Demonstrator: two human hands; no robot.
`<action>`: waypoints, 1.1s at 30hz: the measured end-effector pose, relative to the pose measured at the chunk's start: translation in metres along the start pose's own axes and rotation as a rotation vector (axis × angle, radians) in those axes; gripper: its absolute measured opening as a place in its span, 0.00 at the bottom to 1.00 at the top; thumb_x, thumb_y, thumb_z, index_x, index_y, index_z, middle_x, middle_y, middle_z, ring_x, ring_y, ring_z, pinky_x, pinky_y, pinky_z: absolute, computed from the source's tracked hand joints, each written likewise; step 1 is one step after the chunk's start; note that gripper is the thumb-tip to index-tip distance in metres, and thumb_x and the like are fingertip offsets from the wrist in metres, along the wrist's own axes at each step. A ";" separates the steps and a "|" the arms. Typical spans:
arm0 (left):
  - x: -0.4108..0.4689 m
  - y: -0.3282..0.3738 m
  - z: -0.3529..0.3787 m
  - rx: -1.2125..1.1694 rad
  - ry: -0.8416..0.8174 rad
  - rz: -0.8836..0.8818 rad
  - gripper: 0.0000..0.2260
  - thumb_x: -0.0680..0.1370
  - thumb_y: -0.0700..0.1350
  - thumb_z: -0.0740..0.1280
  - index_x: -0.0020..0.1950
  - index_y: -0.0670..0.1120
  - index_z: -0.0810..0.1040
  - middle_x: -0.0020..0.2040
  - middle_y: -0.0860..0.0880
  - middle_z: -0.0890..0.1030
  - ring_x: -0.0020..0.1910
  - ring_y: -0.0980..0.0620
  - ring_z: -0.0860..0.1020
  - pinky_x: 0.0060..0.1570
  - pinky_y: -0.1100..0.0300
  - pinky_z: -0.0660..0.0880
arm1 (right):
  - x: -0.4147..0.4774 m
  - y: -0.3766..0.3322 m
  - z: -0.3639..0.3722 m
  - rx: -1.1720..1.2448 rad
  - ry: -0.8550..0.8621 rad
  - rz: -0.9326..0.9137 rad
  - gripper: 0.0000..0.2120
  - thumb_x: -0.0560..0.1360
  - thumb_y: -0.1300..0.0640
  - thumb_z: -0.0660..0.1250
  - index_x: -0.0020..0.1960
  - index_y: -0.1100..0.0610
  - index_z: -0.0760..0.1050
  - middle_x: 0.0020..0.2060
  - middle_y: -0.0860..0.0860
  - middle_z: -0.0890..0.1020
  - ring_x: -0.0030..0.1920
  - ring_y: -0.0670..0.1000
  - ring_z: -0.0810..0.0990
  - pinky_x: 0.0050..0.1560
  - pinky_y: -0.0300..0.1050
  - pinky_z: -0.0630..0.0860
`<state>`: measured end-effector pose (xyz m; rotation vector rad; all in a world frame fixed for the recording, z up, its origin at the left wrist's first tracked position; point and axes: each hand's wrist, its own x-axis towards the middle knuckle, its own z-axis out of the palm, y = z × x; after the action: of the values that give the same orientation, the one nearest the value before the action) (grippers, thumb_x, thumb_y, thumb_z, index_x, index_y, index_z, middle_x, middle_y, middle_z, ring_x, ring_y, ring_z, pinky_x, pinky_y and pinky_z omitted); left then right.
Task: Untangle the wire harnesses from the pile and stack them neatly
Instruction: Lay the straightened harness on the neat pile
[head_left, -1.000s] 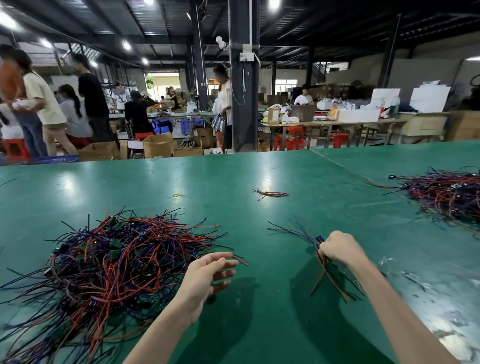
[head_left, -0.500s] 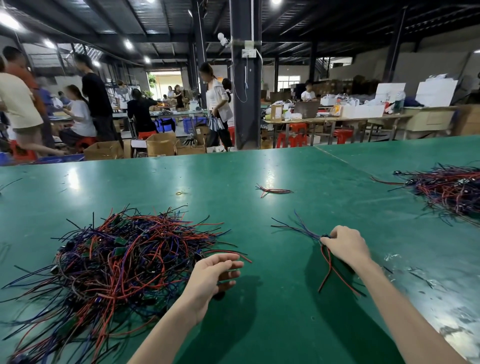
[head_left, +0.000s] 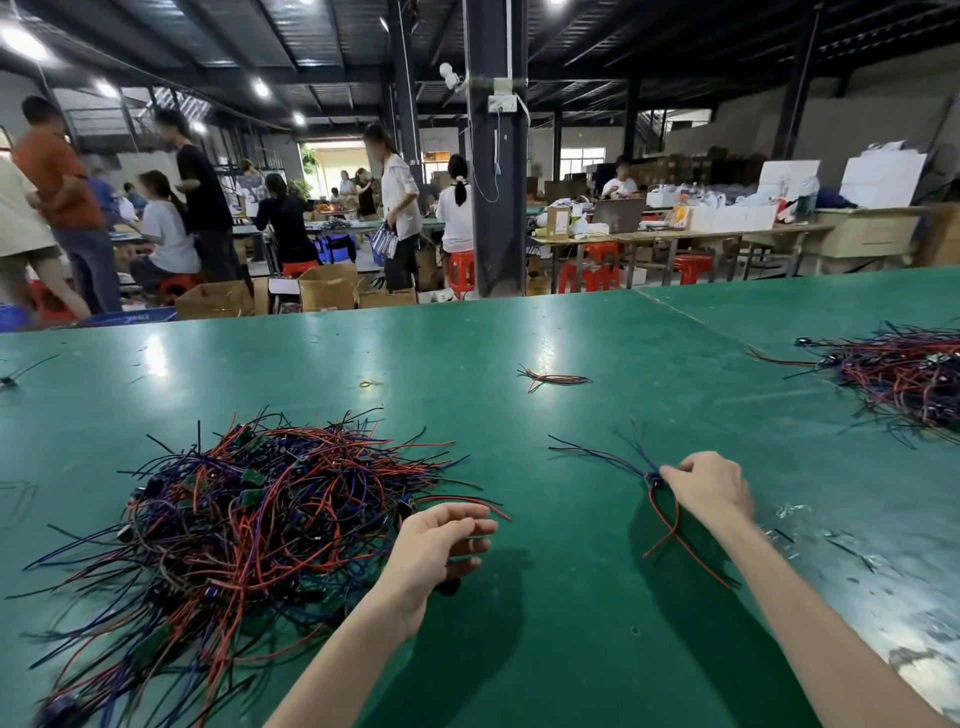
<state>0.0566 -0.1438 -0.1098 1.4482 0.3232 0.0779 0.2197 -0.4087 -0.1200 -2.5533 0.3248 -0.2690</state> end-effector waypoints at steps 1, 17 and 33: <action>0.000 -0.001 0.001 0.012 -0.001 0.006 0.08 0.79 0.35 0.61 0.50 0.40 0.80 0.44 0.46 0.85 0.37 0.54 0.81 0.37 0.63 0.77 | -0.001 -0.001 0.001 -0.010 0.010 -0.019 0.17 0.75 0.46 0.67 0.47 0.61 0.80 0.47 0.59 0.80 0.44 0.59 0.76 0.44 0.46 0.72; -0.009 -0.013 0.002 0.930 0.226 0.746 0.10 0.79 0.38 0.60 0.56 0.43 0.79 0.49 0.50 0.81 0.49 0.53 0.78 0.51 0.58 0.74 | -0.021 -0.010 0.007 -0.315 0.066 -0.188 0.19 0.76 0.44 0.64 0.58 0.58 0.74 0.57 0.58 0.74 0.59 0.59 0.71 0.57 0.52 0.70; 0.027 0.072 -0.108 1.094 0.717 0.313 0.10 0.77 0.39 0.61 0.54 0.41 0.80 0.50 0.42 0.82 0.49 0.43 0.78 0.51 0.54 0.75 | -0.073 -0.051 0.030 -0.485 -0.082 -0.362 0.16 0.79 0.48 0.55 0.62 0.55 0.70 0.62 0.55 0.69 0.65 0.56 0.66 0.63 0.53 0.67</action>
<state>0.0639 -0.0239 -0.0533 2.5280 0.7932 0.7843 0.1673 -0.3310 -0.1259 -3.0869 -0.1269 -0.2386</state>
